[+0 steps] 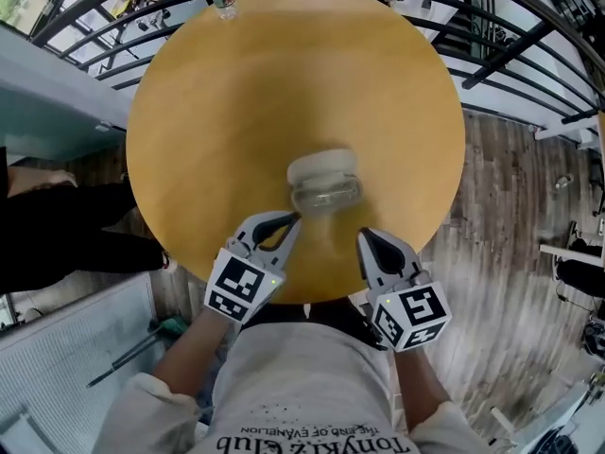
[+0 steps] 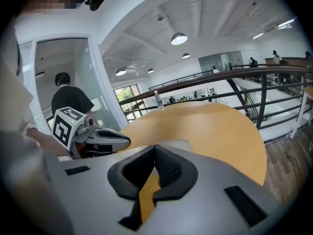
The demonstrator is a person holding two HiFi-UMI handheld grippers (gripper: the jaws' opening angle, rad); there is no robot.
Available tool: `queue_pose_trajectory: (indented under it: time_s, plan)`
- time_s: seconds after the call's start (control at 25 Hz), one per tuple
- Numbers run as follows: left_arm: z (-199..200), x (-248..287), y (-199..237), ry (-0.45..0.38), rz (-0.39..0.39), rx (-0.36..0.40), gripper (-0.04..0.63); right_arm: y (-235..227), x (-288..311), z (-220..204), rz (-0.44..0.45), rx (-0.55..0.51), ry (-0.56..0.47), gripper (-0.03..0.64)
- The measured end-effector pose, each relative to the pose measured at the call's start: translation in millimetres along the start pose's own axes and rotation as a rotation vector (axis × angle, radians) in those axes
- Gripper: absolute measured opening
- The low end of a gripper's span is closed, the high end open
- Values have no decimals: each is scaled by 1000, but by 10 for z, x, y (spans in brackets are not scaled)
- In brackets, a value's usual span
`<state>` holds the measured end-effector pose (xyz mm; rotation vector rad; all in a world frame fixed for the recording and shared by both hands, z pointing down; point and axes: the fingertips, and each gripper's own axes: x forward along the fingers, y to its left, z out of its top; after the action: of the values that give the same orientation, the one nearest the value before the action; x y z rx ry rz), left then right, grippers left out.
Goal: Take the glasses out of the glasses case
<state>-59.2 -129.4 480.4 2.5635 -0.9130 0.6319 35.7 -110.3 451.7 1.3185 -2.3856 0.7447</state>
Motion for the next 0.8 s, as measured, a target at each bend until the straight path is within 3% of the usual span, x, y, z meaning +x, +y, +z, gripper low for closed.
queue_pose_trajectory:
  time_s: [0.8]
  plan:
    - [-572,714,291,231,-98,130,26,-200,235,-216,5,79,58,25]
